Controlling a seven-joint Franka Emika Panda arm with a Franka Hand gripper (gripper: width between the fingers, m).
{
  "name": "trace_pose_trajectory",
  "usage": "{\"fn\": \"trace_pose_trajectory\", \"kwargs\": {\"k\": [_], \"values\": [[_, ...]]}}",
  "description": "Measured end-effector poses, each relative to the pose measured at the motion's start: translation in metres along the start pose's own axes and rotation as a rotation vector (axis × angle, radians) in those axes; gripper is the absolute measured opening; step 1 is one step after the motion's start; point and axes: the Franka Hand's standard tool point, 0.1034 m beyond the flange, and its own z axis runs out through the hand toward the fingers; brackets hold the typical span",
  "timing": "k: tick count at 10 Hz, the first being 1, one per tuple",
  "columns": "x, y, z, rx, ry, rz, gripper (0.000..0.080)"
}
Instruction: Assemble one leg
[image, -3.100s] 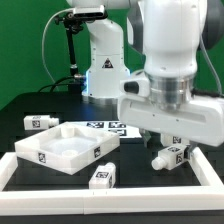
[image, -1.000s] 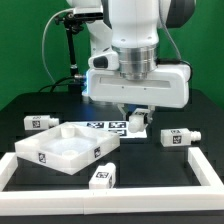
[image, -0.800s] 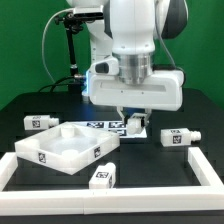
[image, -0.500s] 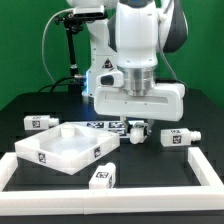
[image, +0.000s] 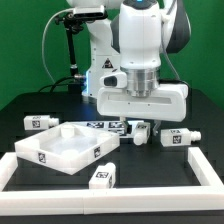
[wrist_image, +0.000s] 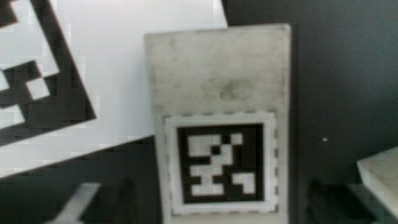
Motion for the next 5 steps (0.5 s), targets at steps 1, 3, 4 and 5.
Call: {"fn": "trace_pose_trajectory", "kwargs": {"k": [1, 3, 4, 5], "values": [[0.014, 0.002, -0.021, 0.006, -0.016, 0.001, 0.0634], [0.057, 0.0, -0.067, 0.023, -0.033, -0.014, 0.0647], [0.08, -0.004, -0.078, 0.033, -0.002, -0.026, 0.0647], [0.097, -0.009, -0.084, 0.038, 0.022, -0.049, 0.0648]]}}
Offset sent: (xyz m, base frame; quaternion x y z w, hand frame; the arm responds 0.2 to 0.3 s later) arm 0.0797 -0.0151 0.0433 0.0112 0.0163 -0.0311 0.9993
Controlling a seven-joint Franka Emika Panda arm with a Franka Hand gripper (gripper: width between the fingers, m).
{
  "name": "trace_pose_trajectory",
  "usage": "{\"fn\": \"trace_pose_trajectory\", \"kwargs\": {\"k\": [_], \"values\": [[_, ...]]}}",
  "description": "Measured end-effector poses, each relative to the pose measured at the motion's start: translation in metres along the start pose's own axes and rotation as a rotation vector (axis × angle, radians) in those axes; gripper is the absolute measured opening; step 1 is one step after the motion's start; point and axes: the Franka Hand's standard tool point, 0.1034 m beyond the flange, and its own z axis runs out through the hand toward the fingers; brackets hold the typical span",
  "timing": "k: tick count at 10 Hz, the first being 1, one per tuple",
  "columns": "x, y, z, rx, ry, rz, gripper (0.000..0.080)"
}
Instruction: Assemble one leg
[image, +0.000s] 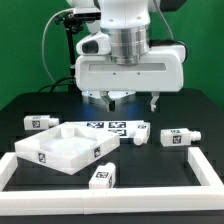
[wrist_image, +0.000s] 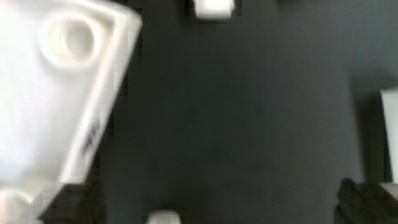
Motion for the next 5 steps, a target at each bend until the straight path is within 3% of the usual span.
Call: {"fn": "trace_pose_trajectory", "kwargs": {"k": [4, 5], "values": [[0.001, 0.001, 0.004, -0.001, -0.001, -0.016, 0.0648], [0.011, 0.009, 0.013, -0.004, 0.005, -0.057, 0.0648]]}}
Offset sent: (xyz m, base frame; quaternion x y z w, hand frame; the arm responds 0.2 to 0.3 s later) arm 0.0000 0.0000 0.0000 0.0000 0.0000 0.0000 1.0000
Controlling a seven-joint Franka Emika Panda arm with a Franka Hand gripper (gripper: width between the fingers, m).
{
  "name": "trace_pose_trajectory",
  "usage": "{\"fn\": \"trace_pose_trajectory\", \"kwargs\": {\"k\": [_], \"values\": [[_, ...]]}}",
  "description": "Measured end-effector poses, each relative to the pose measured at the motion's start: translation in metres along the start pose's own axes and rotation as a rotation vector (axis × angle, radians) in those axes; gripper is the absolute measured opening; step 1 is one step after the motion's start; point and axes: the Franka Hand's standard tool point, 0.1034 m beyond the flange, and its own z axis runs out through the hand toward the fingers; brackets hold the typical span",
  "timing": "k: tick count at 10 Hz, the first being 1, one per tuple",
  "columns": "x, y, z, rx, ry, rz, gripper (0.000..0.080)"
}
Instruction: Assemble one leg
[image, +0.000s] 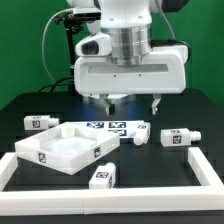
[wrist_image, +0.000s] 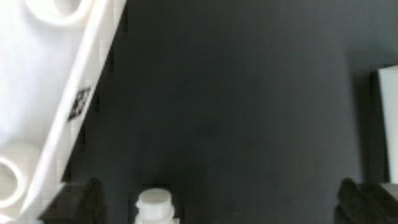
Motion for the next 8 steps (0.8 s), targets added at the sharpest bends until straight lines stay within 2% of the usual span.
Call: {"fn": "trace_pose_trajectory", "kwargs": {"k": [2, 3, 4, 5, 7, 8], "values": [[0.046, 0.01, 0.006, 0.002, 0.025, -0.076, 0.0648], [0.062, 0.013, 0.013, 0.004, 0.036, -0.096, 0.0648], [0.074, 0.015, 0.02, 0.0, 0.115, -0.128, 0.0648], [0.065, 0.016, 0.033, -0.005, 0.131, -0.131, 0.0648], [0.066, 0.015, 0.03, -0.003, 0.116, -0.131, 0.0648], [0.065, 0.02, 0.035, -0.005, 0.107, -0.145, 0.0648]]}}
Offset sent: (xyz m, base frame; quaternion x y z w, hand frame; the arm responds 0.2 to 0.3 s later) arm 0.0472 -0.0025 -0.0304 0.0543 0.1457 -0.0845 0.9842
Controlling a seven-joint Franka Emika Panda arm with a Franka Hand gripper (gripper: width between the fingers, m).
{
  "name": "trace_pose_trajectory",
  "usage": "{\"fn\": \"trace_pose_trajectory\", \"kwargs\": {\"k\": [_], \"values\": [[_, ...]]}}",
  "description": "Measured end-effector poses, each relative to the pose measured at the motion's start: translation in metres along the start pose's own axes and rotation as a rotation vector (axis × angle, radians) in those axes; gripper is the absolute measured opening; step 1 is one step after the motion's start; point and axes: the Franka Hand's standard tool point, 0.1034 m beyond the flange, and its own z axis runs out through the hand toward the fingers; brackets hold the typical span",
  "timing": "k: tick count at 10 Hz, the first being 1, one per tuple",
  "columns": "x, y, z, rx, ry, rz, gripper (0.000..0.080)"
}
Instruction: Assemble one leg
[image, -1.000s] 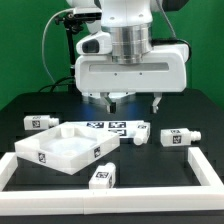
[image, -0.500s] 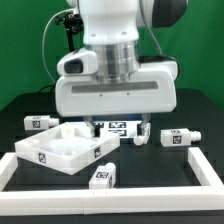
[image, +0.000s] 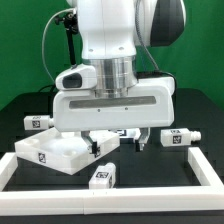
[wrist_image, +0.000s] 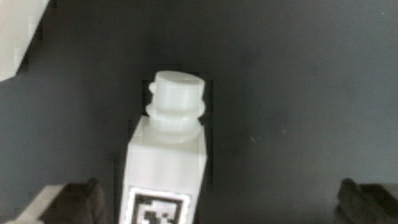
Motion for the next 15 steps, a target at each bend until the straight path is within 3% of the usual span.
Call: {"fn": "trace_pose_trajectory", "kwargs": {"k": [1, 2, 3, 6, 8, 10, 11, 12, 14, 15], "values": [[0.0, 0.019, 0.013, -0.002, -0.017, 0.008, 0.0648], [0.011, 0.033, 0.024, -0.003, -0.034, 0.018, 0.0648], [0.024, 0.038, 0.033, -0.005, -0.029, 0.023, 0.0648], [0.025, 0.023, 0.043, -0.002, -0.031, 0.057, 0.0648], [0.026, 0.023, 0.043, -0.003, -0.028, 0.052, 0.0648], [0.026, 0.022, 0.043, -0.003, -0.029, 0.051, 0.0386], [0.026, 0.022, 0.043, -0.003, -0.029, 0.051, 0.0386], [0.026, 0.022, 0.043, -0.003, -0.029, 0.051, 0.0262], [0.027, 0.038, 0.036, -0.005, -0.026, -0.009, 0.0262], [0.029, 0.048, 0.025, -0.006, -0.019, -0.031, 0.0262]]}}
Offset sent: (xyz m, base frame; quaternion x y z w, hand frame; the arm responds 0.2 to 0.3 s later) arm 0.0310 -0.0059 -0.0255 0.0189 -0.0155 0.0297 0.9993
